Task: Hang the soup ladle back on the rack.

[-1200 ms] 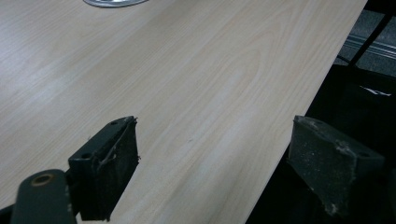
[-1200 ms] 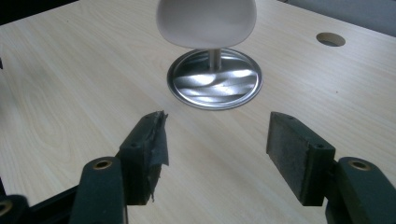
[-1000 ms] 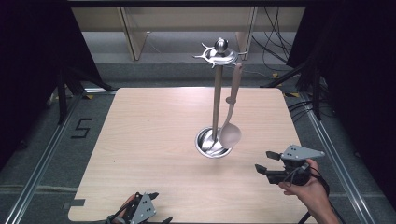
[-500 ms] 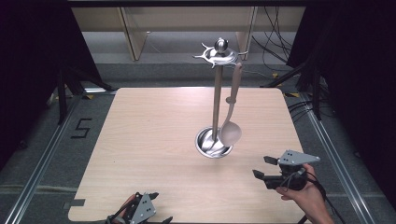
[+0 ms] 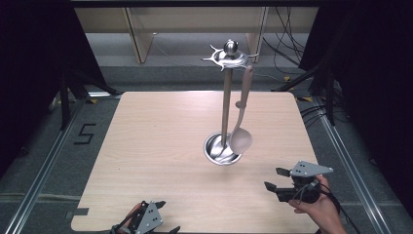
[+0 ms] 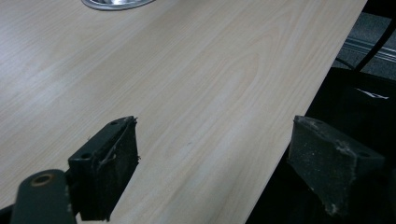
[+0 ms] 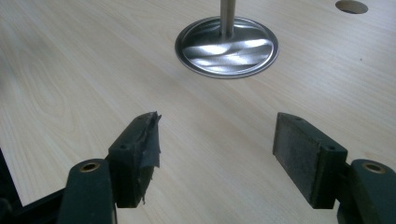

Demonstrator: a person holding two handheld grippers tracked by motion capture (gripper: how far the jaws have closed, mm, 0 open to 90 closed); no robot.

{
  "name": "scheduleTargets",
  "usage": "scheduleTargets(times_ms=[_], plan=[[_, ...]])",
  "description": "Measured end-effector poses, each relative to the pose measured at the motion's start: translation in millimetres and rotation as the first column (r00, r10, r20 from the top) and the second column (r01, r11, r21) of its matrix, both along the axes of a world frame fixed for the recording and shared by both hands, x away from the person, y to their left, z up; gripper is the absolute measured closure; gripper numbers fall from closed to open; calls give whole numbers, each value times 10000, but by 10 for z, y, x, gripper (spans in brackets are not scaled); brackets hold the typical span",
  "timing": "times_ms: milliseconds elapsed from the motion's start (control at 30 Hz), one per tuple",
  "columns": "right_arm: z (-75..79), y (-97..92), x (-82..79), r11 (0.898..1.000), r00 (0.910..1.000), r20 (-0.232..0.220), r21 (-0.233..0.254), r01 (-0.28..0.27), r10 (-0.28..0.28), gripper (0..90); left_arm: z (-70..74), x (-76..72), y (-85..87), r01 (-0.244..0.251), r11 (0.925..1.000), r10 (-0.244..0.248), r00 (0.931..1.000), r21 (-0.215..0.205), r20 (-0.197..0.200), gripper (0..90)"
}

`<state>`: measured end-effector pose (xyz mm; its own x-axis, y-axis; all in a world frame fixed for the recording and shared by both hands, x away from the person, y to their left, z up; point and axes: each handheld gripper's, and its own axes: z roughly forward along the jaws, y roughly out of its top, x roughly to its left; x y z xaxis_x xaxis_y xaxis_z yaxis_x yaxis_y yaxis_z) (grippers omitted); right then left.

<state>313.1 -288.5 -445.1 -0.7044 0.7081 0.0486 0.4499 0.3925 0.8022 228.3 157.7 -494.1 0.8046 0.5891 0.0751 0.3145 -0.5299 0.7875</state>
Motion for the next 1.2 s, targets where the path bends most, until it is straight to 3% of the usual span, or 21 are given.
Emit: scheduleTargets(times_ms=[100, 133, 200, 233, 300, 400, 467, 500, 567, 600, 667, 733, 767, 867, 933, 967, 1000, 1067, 1167, 1200], plan=[[-16, -6, -16, 10000, 9999, -99, -16, 21, -21, 324, 12, -2, 6, 45, 10000, -44, 9999, 68, -159, 151], [-23, 1, -35, 9999, 9995, -290, 80, 131, -128, 324, 14, 1, 10, 44, 9999, -43, 9999, 149, -123, 151], [-46, -7, -27, 10000, 9998, -165, 4, -84, 84, 324, 4, 2, 4, 21, 9999, -21, 10000, 98, 45, 151], [-55, 5, -42, 9999, 9993, -374, 145, -55, 61, 324, 5, -6, 1, -38, 10000, 39, 10000, 60, -35, 151], [-71, -12, -32, 9999, 9999, -60, -61, -122, 122, 324, 2, -10, -7, -36, 10000, 35, 10000, -77, -69, 151], [-88, 1, -72, 10000, 9987, -499, 35, 74, -73, 324, 1, -11, -7, -45, 10000, 45, 10000, -84, -63, 151], [-103, -13, -65, 10000, 9993, -355, 8, -67, 67, 323, 10, 0, 5, 43, 9999, -43, 10000, 122, 6, 151], [-105, -12, -82, 10000, 9987, -503, 80, 9, -5, 323, 3, -7, -2, -37, 10000, 37, 10000, 4, -23, 151], [-113, -26, -79, 10000, 9996, -272, -30, -22, 21, 323, -2, -12, -10, -39, 10000, 39, 10000, -83, -67, 151], [-119, -16, -99, 9999, 9991, -414, 121, 118, -113, 322, 0, -5, -3, -17, 10000, 17, 10000, 76, 15, 151], [-125, -27, -109, 9999, 9996, -256, 113, 93, -90, 321, -1, -13, -13, -34, 9999, 34, 10000, -110, -20, 151], [-142, -24, -126, 9998, 9993, -361, 215, 38, -31, 319, 0, -6, -5, -11, 10000, 10, 10000, 85, 18, 151], [-147, -41, -118, 9999, 9999, -143, 104, -52, 53, 318, -2, -6, -6, -13, 10000, 12, 10000, 77, 13, 151], [-170, -29, -167, 9997, 9995, -300, 186, 137, -131, 316, -5, -12, -13, -34, 10000, 34, 10000, -20, -15, 151], [-193, -44, -167, 9999, 9999, -117, 134, -28, 29, 313, -5, -10, -13, 11, 10000, -11, 10000, 58, -23, 151], [-202, -38, -198, 9998, 9994, -340, 206, 43, -36, 310, -5, -8, -15, -40, 9998, 40, 10000, 181, -2, 151], [-219, -52, -189, 9999, 9999, -78, 133, -87, 88, 308, 2, -7, -10, 34, 9997, -32, 10000, 227, -85, 151], [-233, -43, -235, 9994, 9993, -327, 296, 176, -166, 305, 3, -11, -10, 78, 9998, -76, 9999, 183, -155, 151], [-264, -65, -252, 9997, 9998, -194, 209, 90, -86, 302, -12, -10, -24, 57, 9999, -56, 9999, 139, -97, 151], [-277, -54, -277, 9992, 9990, -425, 391, 114, -97, 301, -21, -17, -38, 20, 10000, -21, 9999, -43, -135, 151]])
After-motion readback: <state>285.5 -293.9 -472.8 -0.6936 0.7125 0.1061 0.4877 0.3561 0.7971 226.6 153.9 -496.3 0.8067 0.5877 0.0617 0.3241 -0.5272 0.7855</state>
